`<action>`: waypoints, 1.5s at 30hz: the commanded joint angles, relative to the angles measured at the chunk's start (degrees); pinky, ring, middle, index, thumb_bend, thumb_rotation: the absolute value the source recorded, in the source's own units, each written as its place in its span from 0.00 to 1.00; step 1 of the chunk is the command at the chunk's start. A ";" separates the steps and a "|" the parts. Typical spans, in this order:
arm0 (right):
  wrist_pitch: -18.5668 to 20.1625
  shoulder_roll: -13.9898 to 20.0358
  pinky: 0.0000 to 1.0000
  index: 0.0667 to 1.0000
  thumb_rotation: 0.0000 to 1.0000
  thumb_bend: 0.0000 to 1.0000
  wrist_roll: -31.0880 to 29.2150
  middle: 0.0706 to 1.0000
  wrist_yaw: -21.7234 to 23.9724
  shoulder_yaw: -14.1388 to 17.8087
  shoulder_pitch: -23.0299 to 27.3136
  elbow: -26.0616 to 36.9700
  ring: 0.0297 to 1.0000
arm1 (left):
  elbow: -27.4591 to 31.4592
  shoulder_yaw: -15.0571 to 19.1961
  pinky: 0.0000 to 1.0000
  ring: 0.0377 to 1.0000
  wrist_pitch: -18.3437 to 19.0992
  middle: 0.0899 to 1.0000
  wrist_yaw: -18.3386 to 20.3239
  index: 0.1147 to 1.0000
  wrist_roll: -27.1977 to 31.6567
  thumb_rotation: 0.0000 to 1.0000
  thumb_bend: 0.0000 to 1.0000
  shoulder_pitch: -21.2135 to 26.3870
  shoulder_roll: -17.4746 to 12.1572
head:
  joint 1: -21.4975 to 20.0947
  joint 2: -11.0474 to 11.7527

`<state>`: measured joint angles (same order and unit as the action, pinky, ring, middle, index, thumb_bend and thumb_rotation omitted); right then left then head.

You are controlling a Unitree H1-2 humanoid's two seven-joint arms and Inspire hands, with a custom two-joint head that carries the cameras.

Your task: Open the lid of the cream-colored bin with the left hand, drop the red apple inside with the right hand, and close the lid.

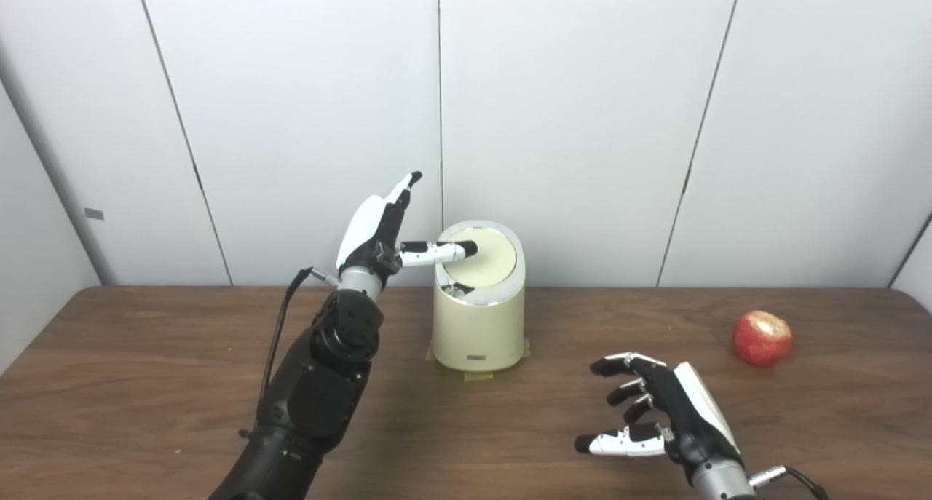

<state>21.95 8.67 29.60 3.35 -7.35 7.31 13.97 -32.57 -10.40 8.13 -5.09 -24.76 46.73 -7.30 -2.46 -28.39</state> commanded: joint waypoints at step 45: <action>-2.32 -0.26 0.41 0.63 0.08 0.70 -0.72 0.68 -0.56 0.07 2.01 2.36 0.53 | 6.17 2.24 0.99 1.00 7.17 1.00 7.43 1.00 -2.51 0.34 0.96 2.05 -1.04 | 0.27 -0.88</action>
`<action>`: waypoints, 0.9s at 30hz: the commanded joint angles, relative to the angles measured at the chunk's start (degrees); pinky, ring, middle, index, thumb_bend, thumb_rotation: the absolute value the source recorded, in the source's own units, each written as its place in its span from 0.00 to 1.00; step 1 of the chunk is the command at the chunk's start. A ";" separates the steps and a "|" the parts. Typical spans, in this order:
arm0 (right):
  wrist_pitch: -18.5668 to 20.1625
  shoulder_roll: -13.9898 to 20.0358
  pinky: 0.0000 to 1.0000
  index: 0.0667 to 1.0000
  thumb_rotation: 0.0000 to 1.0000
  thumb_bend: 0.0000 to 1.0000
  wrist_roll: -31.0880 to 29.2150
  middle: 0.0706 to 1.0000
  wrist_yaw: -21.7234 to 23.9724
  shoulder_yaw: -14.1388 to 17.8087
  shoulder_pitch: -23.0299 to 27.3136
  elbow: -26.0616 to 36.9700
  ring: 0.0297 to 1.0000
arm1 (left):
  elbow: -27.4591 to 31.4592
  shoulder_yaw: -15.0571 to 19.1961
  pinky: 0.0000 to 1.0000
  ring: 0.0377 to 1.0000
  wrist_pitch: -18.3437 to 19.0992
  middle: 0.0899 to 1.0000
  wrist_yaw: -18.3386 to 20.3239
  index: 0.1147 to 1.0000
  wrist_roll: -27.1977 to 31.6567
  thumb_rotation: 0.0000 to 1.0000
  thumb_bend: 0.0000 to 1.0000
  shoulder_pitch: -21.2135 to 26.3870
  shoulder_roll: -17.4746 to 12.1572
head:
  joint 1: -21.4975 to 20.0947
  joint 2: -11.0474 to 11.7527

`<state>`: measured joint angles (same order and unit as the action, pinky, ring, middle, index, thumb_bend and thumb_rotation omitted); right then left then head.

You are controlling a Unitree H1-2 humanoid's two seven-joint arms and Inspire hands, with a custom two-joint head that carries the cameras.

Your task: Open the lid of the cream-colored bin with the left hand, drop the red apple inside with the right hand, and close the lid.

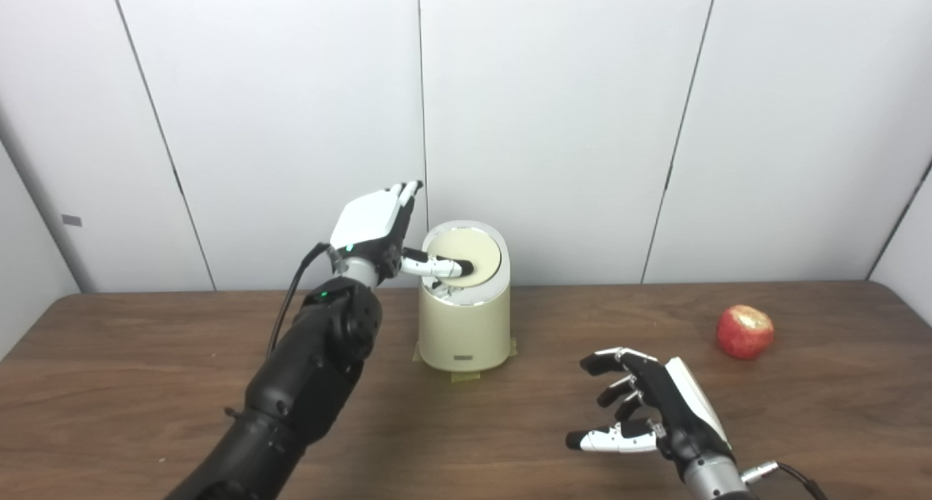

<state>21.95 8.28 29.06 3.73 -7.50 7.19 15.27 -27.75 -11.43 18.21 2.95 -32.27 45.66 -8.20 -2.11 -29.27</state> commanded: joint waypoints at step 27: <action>-3.88 0.31 0.45 0.67 0.11 0.72 -1.32 0.71 -2.08 0.99 1.53 0.13 0.58 | 26.79 12.68 0.79 0.83 -12.94 0.88 2.81 0.91 25.81 0.30 0.85 -29.15 -3.01 | -0.44 0.12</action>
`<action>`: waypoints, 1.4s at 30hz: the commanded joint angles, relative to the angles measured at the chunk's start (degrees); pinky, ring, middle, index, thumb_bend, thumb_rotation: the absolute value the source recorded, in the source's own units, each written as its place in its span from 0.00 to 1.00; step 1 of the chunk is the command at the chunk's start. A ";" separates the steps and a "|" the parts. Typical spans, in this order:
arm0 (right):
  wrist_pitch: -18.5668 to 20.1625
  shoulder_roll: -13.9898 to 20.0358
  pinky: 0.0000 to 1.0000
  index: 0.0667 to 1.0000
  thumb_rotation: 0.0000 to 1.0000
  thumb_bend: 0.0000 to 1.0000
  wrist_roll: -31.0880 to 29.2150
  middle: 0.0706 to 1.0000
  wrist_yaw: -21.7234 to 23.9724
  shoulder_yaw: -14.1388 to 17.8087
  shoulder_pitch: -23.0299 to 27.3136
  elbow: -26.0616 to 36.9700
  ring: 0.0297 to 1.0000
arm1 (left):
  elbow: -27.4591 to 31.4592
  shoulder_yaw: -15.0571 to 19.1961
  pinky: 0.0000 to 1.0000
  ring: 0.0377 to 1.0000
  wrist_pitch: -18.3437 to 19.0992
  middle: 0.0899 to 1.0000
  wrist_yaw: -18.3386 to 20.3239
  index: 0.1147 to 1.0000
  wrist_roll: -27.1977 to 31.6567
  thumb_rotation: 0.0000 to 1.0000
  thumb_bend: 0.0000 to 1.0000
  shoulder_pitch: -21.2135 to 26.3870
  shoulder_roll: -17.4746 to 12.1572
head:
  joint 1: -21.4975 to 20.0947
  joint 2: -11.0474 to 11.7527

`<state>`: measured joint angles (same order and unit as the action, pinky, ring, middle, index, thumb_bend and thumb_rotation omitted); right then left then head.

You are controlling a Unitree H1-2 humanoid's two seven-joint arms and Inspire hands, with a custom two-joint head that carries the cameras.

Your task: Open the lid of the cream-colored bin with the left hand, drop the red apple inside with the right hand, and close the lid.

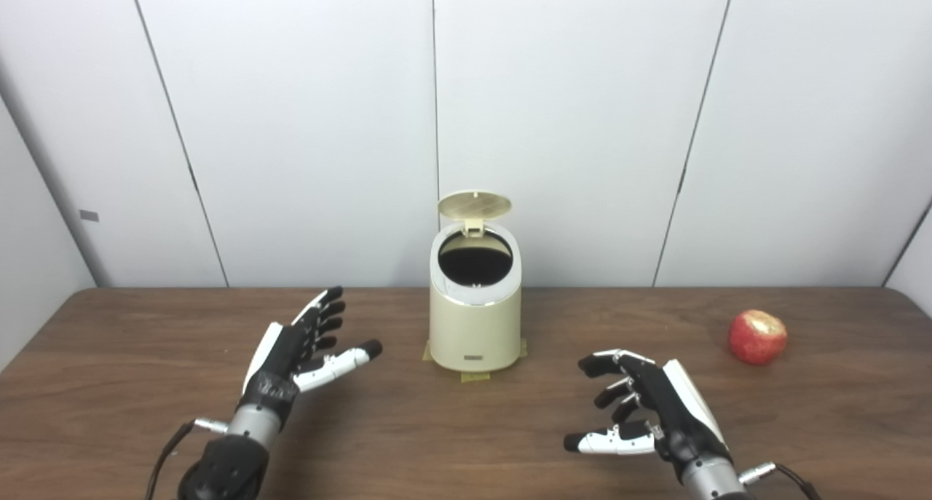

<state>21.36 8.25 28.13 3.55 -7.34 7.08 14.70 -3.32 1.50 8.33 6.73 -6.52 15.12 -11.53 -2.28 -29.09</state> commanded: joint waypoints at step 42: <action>5.55 21.66 0.58 0.84 0.17 0.84 27.87 0.88 27.43 18.95 24.32 -8.63 0.78 | 2.50 -0.44 0.68 0.80 -10.62 0.87 -3.03 0.88 -1.52 0.00 0.67 -2.77 -1.44 | -22.00 5.06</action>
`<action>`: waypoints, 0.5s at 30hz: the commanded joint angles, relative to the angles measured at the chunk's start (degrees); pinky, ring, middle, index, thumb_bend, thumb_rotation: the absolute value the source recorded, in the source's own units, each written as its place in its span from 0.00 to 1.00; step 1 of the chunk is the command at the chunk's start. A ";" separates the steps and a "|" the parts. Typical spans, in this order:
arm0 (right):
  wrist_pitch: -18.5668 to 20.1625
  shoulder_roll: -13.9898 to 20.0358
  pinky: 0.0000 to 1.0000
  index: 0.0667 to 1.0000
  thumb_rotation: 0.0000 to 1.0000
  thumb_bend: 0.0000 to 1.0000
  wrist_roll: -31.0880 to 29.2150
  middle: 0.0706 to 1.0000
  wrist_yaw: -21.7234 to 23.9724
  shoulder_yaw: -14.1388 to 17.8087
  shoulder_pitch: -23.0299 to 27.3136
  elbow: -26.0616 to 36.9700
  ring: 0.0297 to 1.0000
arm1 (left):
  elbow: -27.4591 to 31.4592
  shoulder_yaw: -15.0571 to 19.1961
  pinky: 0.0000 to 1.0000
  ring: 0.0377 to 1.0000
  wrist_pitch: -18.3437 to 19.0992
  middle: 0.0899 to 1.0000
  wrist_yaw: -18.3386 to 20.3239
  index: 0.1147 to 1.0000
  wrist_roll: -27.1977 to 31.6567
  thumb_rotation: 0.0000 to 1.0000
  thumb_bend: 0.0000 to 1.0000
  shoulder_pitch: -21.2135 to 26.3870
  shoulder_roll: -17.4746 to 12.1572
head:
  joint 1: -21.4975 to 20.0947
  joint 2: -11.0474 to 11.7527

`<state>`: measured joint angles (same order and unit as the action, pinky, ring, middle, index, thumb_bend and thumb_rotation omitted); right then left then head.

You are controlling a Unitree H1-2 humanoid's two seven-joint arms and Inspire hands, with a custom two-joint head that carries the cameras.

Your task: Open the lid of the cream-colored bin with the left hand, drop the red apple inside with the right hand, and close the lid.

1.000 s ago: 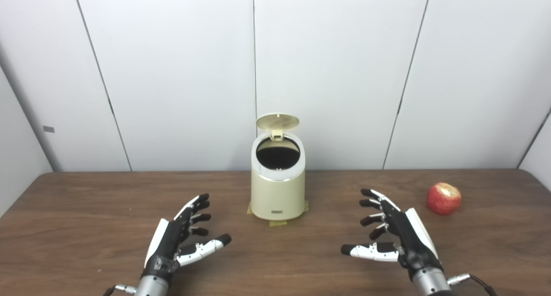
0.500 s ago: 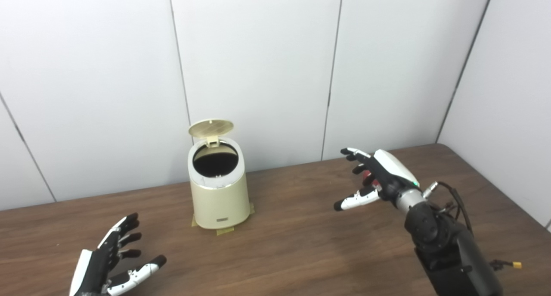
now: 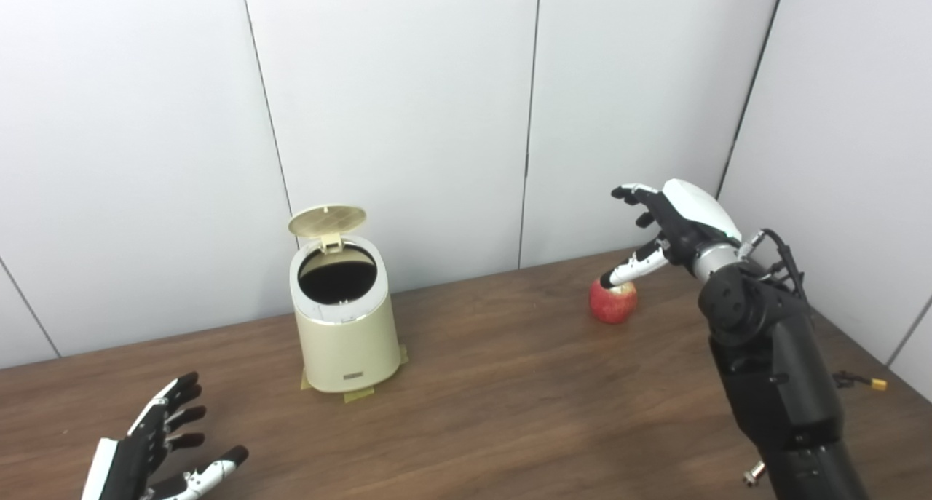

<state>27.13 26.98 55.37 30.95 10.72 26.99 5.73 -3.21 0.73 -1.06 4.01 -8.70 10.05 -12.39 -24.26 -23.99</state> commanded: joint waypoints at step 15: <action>-0.26 7.59 0.70 0.92 0.15 0.94 -6.47 0.95 2.24 -3.24 9.67 -17.16 0.86 | 5.04 0.43 0.69 0.80 1.18 0.86 0.36 0.88 0.72 0.00 0.67 1.92 -0.27 | -0.14 -0.43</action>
<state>27.14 31.95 50.02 34.95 7.22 32.78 -12.23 -0.65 0.79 1.15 4.69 -8.38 10.04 -12.13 -24.35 -24.34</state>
